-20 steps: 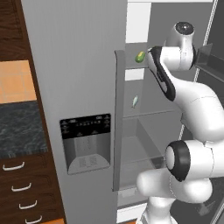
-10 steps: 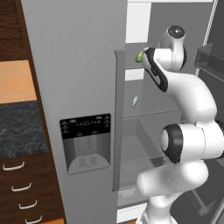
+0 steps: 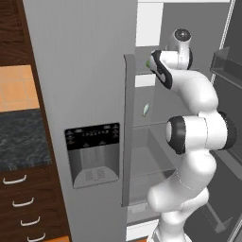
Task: Place one corn and one fish in each tupperware on the nearby counter, to pack two identical lunches.
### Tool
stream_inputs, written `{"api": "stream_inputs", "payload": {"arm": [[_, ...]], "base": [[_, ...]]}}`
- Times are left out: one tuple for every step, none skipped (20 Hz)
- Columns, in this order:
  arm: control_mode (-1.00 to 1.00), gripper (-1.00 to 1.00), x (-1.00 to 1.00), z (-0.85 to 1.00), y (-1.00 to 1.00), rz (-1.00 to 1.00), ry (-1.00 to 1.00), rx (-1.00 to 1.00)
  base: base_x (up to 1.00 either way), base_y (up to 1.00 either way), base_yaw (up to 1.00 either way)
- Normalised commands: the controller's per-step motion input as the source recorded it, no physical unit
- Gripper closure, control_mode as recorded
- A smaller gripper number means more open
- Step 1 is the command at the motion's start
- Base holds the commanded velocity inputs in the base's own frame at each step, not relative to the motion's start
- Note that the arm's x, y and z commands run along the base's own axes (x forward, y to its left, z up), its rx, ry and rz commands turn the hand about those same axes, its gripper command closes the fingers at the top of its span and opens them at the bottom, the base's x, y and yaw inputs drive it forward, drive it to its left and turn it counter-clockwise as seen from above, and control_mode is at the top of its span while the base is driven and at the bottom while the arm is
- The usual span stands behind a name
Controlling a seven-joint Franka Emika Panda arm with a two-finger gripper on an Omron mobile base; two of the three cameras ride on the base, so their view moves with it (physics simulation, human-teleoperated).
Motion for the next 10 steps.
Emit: {"api": "stream_inputs", "payload": {"arm": [[-1.00, -1.00, 0.66, -0.02, -0.19, 0.00, 0.04, 0.00], [-1.00, -1.00, 0.64, -0.01, -0.19, 0.00, 0.04, 0.00], [-1.00, -1.00, 0.61, 0.00, -0.19, 0.00, 0.04, 0.00], [-1.00, -1.00, 0.62, 0.00, -0.19, 0.00, 0.04, 0.00], [-1.00, -1.00, 0.66, -0.04, -0.16, 0.00, 0.03, 0.00], [-1.00, -1.00, 0.63, -0.04, -0.14, 0.00, 0.03, 0.00], [-1.00, -1.00, 0.46, -0.11, -0.15, 0.00, 0.02, 0.00], [-1.00, -1.00, 0.28, -0.23, -0.16, 0.00, 0.04, 0.00], [-1.00, 1.00, 0.14, -0.32, -0.15, 0.00, 0.05, 0.00], [-1.00, 1.00, 0.05, -0.39, -0.15, 0.00, 0.05, 0.00]], "base": [[0.00, 0.00, 0.00], [0.00, 0.00, 0.00], [0.00, 0.00, 0.00], [0.00, 0.00, 0.00], [0.00, 0.00, 0.00], [0.00, 0.00, 0.00], [0.00, 0.00, 0.00], [0.00, 0.00, 0.00], [0.00, 0.00, 0.00], [0.00, 0.00, 0.00]]}}
